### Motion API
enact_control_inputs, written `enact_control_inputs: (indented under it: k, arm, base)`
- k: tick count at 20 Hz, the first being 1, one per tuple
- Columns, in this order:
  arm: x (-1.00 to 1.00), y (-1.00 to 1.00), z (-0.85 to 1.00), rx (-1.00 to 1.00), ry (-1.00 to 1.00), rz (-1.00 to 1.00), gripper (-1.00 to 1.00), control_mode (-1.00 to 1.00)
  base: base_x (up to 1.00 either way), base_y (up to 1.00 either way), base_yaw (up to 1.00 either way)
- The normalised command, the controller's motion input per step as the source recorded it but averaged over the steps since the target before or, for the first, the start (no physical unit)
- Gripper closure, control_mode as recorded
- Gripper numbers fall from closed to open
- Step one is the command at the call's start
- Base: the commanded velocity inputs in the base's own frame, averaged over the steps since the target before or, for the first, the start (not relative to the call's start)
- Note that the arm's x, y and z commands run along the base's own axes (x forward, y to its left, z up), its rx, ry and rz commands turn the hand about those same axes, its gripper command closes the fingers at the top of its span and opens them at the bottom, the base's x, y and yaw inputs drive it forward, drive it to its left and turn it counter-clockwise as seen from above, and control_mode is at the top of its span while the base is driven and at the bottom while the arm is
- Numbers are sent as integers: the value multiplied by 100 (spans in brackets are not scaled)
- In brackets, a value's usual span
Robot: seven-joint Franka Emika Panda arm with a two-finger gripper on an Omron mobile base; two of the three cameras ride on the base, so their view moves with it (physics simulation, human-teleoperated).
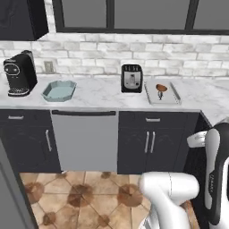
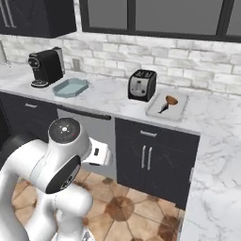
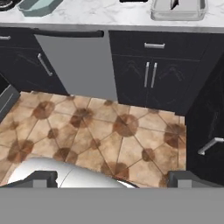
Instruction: Place one potato and one fish in each tupperware on the nearby counter, to pack two identical lunches.
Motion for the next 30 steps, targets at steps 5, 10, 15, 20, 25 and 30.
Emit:
enact_control_inputs:
  k: [5, 10, 15, 20, 25, 30]
  arm:
    - [0, 0, 0, 0, 0, 0, -100, 100]
    - [0, 0, 0, 0, 0, 0, -100, 100]
    - [0, 0, 0, 0, 0, 0, -100, 100]
    - [0, 0, 0, 0, 0, 0, -100, 100]
    - [0, 0, 0, 0, 0, 0, -100, 100]
    - [0, 0, 0, 0, 0, 0, -100, 100]
  base:
    - [-100, 65, 0]
    - [-100, 45, 0]
    - [-100, 38, 28]
    - [-75, 66, 54]
    - [-10, 84, 59]
    - [37, 62, 59]
